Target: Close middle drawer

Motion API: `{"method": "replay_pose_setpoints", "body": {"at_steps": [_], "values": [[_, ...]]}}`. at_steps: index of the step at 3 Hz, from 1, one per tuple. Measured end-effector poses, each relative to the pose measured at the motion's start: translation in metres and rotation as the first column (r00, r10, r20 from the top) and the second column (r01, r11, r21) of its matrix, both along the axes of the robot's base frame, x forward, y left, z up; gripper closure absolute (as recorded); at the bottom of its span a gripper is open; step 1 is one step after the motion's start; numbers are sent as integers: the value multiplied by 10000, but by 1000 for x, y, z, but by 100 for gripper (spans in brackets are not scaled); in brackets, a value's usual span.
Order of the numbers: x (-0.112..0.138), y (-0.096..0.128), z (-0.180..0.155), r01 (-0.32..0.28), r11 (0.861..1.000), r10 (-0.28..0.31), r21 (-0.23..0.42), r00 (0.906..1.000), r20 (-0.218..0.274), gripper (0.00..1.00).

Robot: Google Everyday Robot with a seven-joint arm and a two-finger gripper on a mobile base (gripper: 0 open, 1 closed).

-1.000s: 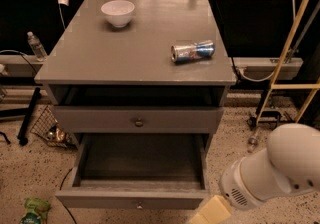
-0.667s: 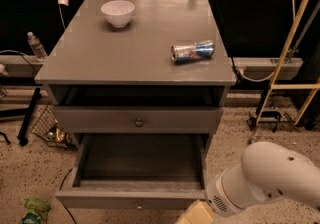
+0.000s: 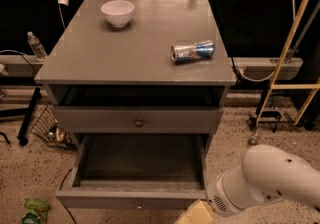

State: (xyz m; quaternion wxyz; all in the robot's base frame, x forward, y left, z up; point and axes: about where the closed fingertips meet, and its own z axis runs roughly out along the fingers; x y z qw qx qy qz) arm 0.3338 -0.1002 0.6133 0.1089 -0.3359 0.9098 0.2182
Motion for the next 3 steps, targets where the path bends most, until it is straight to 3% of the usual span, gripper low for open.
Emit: {"method": "replay_pose_setpoints", "body": {"at_steps": [1,2,3], "values": [[9,-13,-38,726,9973,-732,-133,9958,-544,0],[15,-28,-73,1643,9852,-1688,-491,9798,-1076,0],[15,-42,-102,2517,9632,-2634,-939,9536,-1458,0]]}}
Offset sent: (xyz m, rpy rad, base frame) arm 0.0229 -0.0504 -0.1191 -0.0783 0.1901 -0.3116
